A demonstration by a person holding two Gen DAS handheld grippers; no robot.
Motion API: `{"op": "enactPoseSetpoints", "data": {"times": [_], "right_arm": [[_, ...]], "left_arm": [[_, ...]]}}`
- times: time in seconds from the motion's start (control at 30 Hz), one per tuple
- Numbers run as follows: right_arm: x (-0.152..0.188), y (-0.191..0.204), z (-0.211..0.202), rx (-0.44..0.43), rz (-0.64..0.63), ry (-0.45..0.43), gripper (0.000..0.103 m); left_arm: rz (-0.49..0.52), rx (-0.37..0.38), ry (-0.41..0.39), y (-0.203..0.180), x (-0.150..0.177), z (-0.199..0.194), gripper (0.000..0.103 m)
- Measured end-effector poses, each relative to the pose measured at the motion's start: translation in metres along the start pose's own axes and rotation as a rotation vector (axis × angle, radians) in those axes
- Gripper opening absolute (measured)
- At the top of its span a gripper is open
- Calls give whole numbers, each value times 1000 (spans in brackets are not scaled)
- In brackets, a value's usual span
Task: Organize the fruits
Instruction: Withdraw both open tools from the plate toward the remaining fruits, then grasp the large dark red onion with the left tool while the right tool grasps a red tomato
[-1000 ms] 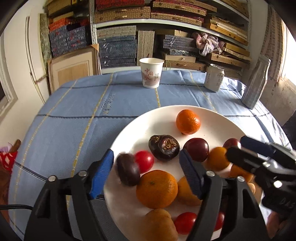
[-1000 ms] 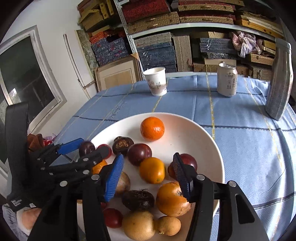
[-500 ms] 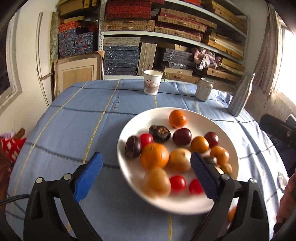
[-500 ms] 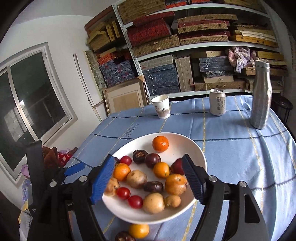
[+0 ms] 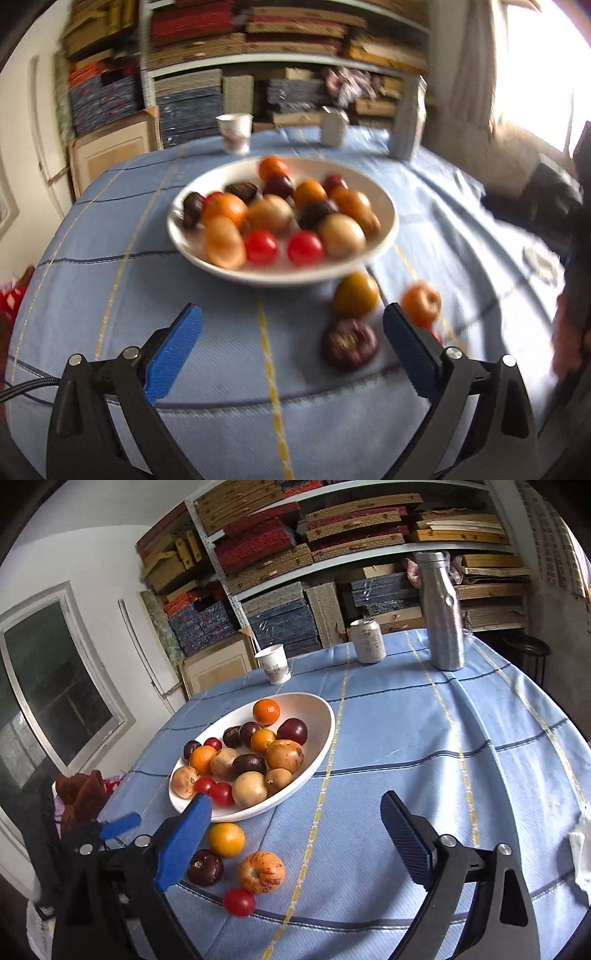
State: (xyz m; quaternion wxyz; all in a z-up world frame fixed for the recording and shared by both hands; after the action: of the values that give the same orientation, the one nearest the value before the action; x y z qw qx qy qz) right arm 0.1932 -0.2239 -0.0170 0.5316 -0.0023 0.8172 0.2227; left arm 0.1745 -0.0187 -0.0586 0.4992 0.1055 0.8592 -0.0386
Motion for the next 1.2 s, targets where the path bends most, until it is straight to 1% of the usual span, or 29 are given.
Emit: {"op": "enactPoseSetpoints", "data": {"times": [0.1,0.3,0.57,1.2], "right_arm": [[-2,-6,-4,9,16,-12,96],[1,-10,-2,10,42,12,96],[5,-5,1,11,21,25,96],[12,-2,7,18,-2,54,96]], "left_arm": [[46,-5,18,-7,5,3,96],[33,-14,75,-4,15,14,96],[67,-36,114,-7,20,21,96],[85,-31,131,-11,22,26,98]]}}
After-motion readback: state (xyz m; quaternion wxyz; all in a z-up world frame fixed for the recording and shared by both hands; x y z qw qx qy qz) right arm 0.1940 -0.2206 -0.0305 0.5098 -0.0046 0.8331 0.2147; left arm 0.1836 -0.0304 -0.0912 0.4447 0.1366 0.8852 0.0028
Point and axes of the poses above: each gripper's, at about its wrist camera, not at the fingertips, and z roughly the way its jaws point, y to its left, x to its underside, the point moved 8 cm from there along z, roughly the way its jaws point, and after that the axes turned 13 degrees about -y, right-handed, at the moved point
